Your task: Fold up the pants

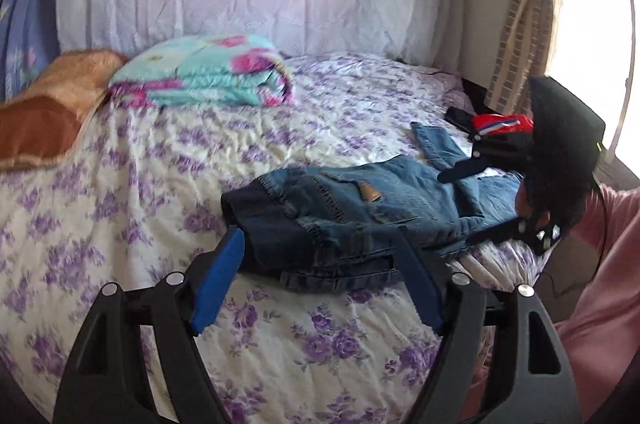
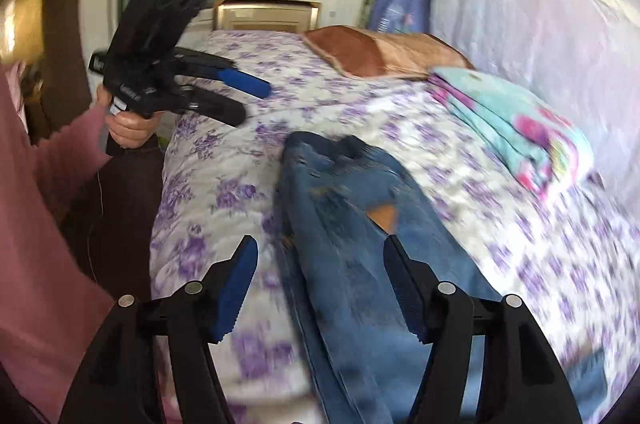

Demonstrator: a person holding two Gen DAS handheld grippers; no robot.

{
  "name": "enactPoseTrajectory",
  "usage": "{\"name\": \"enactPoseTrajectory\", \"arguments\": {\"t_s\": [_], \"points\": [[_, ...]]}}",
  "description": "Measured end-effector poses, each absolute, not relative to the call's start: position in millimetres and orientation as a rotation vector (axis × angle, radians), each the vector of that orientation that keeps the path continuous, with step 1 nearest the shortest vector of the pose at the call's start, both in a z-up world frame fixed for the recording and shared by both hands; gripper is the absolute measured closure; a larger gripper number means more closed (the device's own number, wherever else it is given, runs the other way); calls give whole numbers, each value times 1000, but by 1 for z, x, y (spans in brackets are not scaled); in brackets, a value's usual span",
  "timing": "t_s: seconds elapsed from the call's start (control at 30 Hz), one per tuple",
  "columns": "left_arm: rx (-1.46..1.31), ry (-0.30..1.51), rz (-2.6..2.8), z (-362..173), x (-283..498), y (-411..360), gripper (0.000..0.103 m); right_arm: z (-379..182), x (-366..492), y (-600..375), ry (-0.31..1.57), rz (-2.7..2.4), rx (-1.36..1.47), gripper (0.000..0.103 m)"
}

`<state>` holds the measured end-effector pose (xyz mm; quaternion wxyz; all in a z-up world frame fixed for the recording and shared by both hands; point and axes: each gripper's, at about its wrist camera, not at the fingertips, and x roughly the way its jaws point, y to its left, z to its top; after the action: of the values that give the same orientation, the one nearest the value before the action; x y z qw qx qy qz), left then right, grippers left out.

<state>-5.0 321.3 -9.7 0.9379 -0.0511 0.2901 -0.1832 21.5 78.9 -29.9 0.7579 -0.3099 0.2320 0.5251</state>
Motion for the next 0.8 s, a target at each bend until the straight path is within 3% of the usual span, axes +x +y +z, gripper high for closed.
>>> {"name": "enactPoseTrajectory", "arguments": {"t_s": [0.03, 0.07, 0.13, 0.17, 0.27, 0.33, 0.4, 0.5, 0.63, 0.8], "points": [[-125, 607, -367, -13, -2, 322, 29, -40, 23, 91, 513, 1158, -687, 55], [-143, 615, -367, -16, 2, 322, 30, -49, 28, 99, 555, 1174, -691, 71], [-177, 614, -383, -16, 7, 319, 30, -72, 36, 113, 651, 1171, -711, 71], [-193, 603, -404, -14, 9, 317, 30, -80, 36, 115, 663, 1164, -720, 70], [-155, 627, -413, -9, 25, 295, 29, -79, 25, 111, 628, 1178, -702, 51], [-34, 758, -330, -28, 49, 274, 28, -67, 25, 98, 655, 1165, -623, 46], [43, 868, -261, -52, 66, 268, 17, -54, 31, 78, 666, 1122, -548, 38], [46, 869, -271, -46, 65, 269, 16, -33, 42, 32, 630, 934, -449, 29], [33, 732, -298, -4, 58, 254, 17, -13, 79, -31, 624, 591, -293, 22], [-10, 671, -454, 13, 78, 175, 9, -10, 148, -84, 726, 270, -132, 22]]}}
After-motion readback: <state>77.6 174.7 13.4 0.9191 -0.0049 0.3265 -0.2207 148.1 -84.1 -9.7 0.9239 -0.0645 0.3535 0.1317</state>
